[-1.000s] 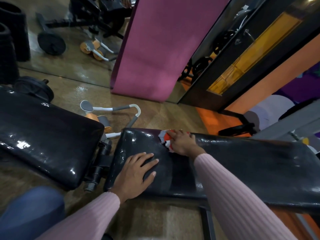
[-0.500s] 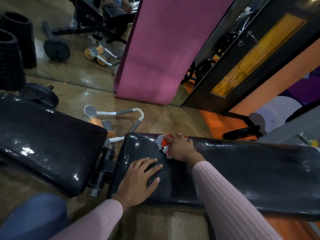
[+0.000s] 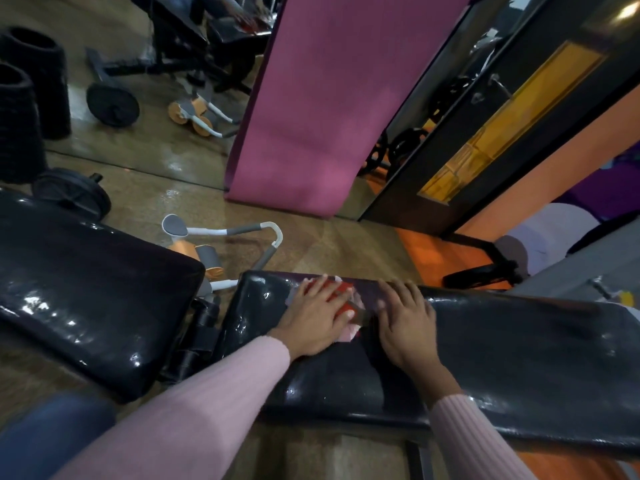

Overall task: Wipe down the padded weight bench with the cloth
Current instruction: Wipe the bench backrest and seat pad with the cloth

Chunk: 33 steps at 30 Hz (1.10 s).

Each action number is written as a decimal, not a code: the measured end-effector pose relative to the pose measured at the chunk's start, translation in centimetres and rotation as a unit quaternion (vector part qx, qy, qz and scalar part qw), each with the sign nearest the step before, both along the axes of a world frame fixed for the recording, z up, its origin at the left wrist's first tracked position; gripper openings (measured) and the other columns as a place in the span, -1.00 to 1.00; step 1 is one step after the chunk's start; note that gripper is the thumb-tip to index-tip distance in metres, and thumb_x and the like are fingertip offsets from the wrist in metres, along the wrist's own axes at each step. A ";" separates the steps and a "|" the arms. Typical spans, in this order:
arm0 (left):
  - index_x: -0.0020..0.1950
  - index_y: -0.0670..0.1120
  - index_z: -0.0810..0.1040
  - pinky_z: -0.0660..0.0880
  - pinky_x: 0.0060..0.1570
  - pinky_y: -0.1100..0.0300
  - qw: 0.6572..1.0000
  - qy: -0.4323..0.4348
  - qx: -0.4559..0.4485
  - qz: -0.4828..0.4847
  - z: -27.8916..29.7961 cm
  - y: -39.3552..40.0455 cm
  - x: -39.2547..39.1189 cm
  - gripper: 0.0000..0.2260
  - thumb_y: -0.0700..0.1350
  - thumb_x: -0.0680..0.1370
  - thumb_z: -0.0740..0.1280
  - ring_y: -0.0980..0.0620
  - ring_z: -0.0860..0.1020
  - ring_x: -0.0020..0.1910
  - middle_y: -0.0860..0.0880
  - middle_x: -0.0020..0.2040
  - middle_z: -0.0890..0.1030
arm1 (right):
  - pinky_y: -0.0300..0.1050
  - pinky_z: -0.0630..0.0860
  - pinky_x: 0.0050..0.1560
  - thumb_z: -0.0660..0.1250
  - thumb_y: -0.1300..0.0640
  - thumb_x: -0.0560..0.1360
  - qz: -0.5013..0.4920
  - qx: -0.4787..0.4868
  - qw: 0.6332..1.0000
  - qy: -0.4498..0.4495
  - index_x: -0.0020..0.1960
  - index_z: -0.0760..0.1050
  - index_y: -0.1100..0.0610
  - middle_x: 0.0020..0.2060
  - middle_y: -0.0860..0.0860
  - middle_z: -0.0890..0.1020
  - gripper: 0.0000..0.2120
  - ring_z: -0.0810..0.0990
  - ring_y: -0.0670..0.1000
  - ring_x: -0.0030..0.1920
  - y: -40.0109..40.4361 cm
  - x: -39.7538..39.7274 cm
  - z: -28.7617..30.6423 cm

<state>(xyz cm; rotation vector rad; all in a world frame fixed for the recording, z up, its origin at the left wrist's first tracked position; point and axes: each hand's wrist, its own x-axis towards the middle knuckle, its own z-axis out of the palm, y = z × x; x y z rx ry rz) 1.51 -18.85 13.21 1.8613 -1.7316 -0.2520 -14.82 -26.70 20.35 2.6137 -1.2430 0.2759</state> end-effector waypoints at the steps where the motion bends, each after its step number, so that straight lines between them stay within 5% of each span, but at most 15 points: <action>1: 0.52 0.05 0.12 -0.09 0.46 -0.08 0.999 -0.010 0.026 -0.020 0.2 -0.7 -0.2 -0.52 0.15 0.62 -0.05 -0.05 -0.02 0.52 -0.01 0.54 0.13 | 0.16 0.22 0.38 -0.08 -0.12 0.56 -0.029 -0.013 0.999 0.026 0.42 0.36 -0.04 0.44 -0.01 0.38 -0.49 0.23 0.09 0.49 0.0 -1.1 -0.1; 4: 0.53 0.07 0.04 -0.11 0.46 -0.09 0.997 -0.023 0.071 -0.035 0.3 -1.8 -0.8 -0.53 0.13 0.62 -0.07 -0.08 -0.04 0.52 -0.01 0.55 0.05 | 0.18 0.15 0.38 -0.03 -0.11 0.57 -0.053 -0.063 0.996 0.032 0.37 0.42 -0.03 0.42 0.03 0.40 -0.53 0.27 0.11 0.47 0.2 -4.4 -0.2; 7: 0.52 0.10 0.02 -0.12 0.46 -0.06 0.997 -0.003 0.078 -0.022 0.1 -2.4 -0.5 -0.54 0.14 0.62 -0.08 -0.07 -0.02 0.51 0.00 0.55 0.05 | 0.07 0.38 0.02 0.08 -0.03 0.53 -0.014 -0.074 0.995 -0.066 -0.07 0.47 0.09 -0.01 0.05 0.52 -0.74 0.50 0.14 0.03 0.7 -5.8 0.1; 11: 0.52 0.12 0.02 -0.15 0.45 -0.03 0.996 0.022 0.082 0.020 -1.0 -1.6 0.4 -0.54 0.15 0.62 -0.07 -0.05 -0.04 0.51 0.02 0.55 0.05 | -0.05 0.31 -0.34 0.14 0.04 0.53 0.048 -0.090 0.984 -0.146 -0.32 0.22 0.06 -0.37 -0.01 0.34 -0.73 0.33 0.04 -0.32 1.9 -5.4 0.5; 18: 0.55 0.06 -0.05 -0.34 0.37 -0.02 0.996 0.003 0.085 0.035 0.2 0.4 -3.2 -0.51 0.12 0.62 -0.14 -0.10 -0.18 0.51 -0.01 0.56 -0.08 | -0.10 0.28 -0.31 0.18 0.10 0.53 0.082 -0.133 0.978 -0.138 -0.35 0.28 0.13 -0.39 0.02 0.35 -0.71 0.34 0.05 -0.33 1.9 -5.6 -0.2; 27: 0.44 0.20 0.16 0.03 0.42 -0.05 0.991 0.048 0.112 0.051 -2.6 -4.5 4.2 -0.59 0.19 0.59 -0.08 -0.09 0.19 0.43 0.01 0.47 0.25 | -0.04 0.25 -0.31 0.20 0.05 0.51 0.113 -0.169 0.972 -0.114 -0.39 0.33 0.15 -0.42 0.05 0.36 -0.67 0.32 0.08 -0.35 2.0 -7.2 0.8; 33: 0.52 0.20 -0.05 -0.22 0.45 -0.07 0.990 0.034 0.108 0.083 -3.6 -0.4 2.0 -0.39 0.26 0.47 -0.30 -0.03 -0.17 0.51 0.14 0.55 -0.04 | -0.01 0.23 -0.29 0.22 0.08 0.51 0.125 -0.212 0.965 -0.096 -0.42 0.36 0.15 -0.44 0.07 0.36 -0.65 0.32 0.11 -0.36 2.1 -8.4 0.6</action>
